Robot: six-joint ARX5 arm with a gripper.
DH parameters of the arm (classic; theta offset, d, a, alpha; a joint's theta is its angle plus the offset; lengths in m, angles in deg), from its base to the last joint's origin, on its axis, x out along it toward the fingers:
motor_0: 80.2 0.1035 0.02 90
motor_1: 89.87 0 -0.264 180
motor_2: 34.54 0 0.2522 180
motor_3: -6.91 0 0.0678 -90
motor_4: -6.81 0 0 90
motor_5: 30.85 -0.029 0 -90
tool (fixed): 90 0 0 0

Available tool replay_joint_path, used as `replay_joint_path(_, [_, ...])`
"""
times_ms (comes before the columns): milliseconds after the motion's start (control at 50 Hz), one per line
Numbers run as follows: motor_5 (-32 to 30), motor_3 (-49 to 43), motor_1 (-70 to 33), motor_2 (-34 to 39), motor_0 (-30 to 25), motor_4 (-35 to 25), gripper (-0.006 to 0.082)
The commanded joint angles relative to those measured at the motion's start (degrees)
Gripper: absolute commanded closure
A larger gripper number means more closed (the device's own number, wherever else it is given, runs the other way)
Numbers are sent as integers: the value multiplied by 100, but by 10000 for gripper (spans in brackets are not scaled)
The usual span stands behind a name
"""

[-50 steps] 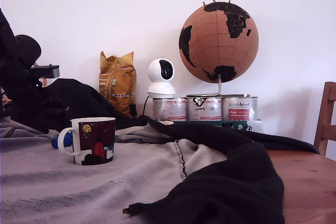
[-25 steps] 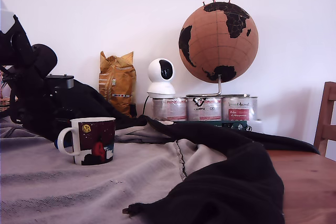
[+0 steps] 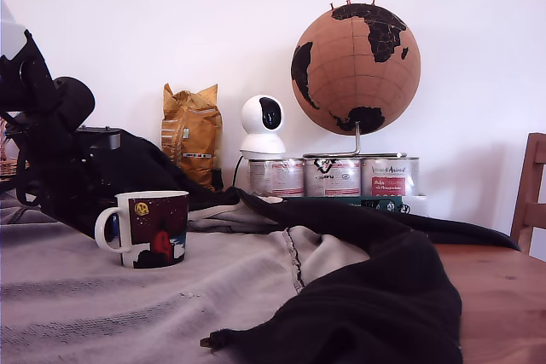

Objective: Pick the blue coffee capsule and place it inside the red coffee cup

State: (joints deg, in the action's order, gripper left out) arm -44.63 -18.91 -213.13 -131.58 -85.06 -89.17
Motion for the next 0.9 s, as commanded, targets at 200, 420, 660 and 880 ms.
replay_joint_path(200, [-9,-487,-208,-555,4,-133,605])
replay_joint_path(420, [11,-1340,-151,-1023,4,-481,605])
replay_joint_path(660, [7,-2273,120,-1036,2,-962,602])
replay_joint_path(880, [4,-2594,560,-1036,2,-1071,600])
